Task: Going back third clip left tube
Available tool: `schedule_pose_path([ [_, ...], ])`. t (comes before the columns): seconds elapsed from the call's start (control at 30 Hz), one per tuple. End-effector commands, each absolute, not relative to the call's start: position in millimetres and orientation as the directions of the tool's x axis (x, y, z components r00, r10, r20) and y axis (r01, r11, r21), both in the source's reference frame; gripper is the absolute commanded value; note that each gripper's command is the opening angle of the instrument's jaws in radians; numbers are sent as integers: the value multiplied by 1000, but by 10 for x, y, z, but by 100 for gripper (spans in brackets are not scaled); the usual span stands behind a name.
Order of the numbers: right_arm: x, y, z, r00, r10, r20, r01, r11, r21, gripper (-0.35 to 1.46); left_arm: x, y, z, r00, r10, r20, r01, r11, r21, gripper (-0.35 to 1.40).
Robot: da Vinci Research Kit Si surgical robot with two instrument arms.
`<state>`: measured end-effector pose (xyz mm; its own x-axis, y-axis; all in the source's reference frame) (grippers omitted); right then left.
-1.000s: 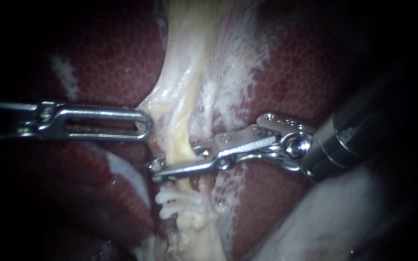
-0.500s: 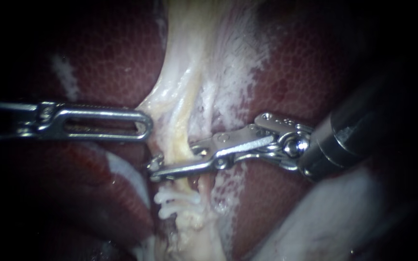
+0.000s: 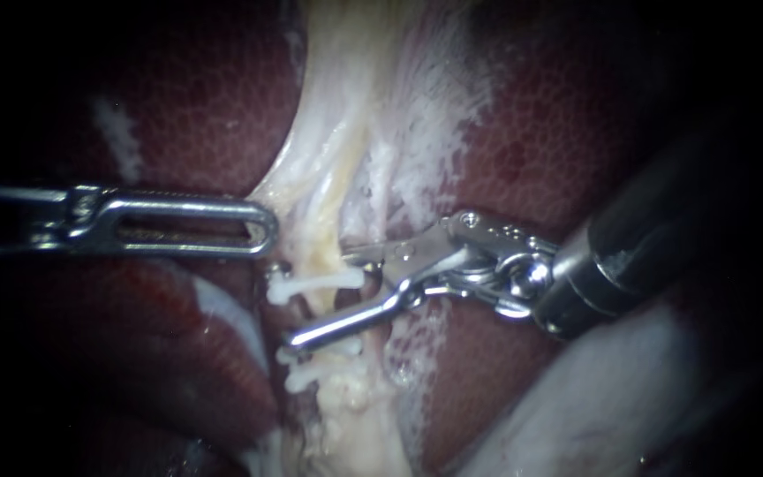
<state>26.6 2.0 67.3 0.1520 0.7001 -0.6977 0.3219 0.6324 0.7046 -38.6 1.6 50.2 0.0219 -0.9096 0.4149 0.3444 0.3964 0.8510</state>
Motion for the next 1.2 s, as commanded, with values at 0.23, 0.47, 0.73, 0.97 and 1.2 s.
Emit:
schedule_pose_path([
  [0.23,272,19,677,136,656,-742,327,677,659,60,-386,16,501,22,-910,415,345,396,851,-35],
  [0.47,274,16,684,115,588,-801,337,735,588,60,-387,16,501,22,-910,415,345,396,851,-35],
  [0.73,279,10,689,100,538,-837,355,767,535,58,-387,16,501,22,-910,415,345,396,851,-35],
  [0.97,280,11,690,69,450,-890,372,816,442,58,-387,16,501,22,-910,415,345,396,851,-35],
  [1.2,278,15,696,38,358,-933,377,859,345,58,-387,16,501,22,-910,415,345,396,851,-35],
])
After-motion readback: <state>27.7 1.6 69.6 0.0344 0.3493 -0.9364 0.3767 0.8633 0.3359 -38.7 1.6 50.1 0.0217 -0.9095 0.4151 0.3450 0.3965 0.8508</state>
